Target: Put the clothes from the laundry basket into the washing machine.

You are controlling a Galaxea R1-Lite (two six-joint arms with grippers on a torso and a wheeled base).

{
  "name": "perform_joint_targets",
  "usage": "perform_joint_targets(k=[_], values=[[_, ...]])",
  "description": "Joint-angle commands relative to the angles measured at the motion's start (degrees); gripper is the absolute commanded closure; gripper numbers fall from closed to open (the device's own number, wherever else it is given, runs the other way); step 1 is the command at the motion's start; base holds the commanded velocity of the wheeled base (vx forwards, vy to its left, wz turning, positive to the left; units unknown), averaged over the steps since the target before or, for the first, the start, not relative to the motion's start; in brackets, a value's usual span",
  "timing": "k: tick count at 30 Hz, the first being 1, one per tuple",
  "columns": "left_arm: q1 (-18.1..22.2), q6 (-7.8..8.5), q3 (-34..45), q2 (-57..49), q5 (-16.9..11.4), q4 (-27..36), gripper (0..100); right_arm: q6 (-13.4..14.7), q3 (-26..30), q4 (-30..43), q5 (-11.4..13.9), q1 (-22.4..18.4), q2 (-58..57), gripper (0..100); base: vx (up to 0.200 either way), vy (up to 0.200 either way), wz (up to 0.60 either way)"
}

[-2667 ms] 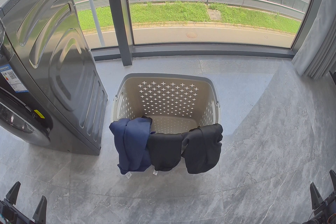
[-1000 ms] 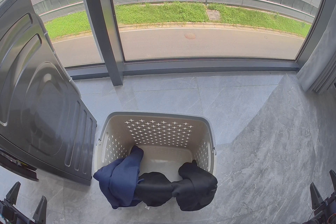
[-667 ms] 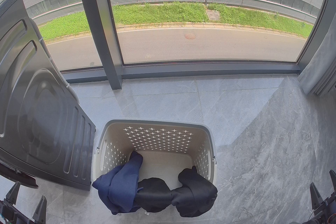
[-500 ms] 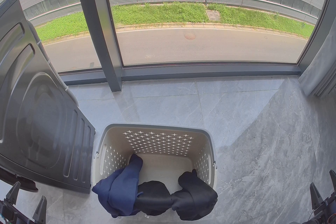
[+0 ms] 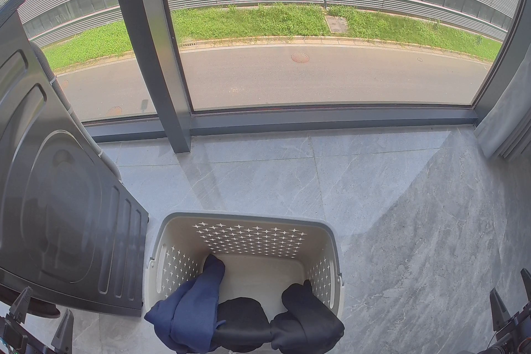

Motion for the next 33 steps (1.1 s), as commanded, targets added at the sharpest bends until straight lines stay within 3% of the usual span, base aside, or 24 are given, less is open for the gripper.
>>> perform_joint_targets(k=[1, 9, 21, 30, 33], values=[[0.0, -0.10, 0.9, -0.9, 0.1, 0.0, 0, 0.0, 0.9, 0.0, 0.0, 0.0, -0.9, 0, 0.000, 0.000, 0.00], [0.0, 0.07, 0.9, -0.9, 0.1, 0.0, 0, 0.0, 0.9, 0.0, 0.0, 0.0, -0.9, 0, 0.150, 0.000, 0.00], [0.0, -0.02, 0.9, -0.9, 0.1, 0.0, 0, 0.0, 0.9, 0.0, 0.0, 0.0, -0.9, 0, 0.000, 0.000, 0.00], [0.0, -0.02, 0.9, -0.9, 0.1, 0.0, 0, 0.0, 0.9, 0.0, 0.0, 0.0, -0.9, 0, 0.200, 0.000, 0.00], [0.0, -0.10, 0.9, -0.9, 0.1, 0.0, 0, 0.0, 0.9, 0.0, 0.0, 0.0, -0.9, 0, 0.000, 0.000, 0.00]])
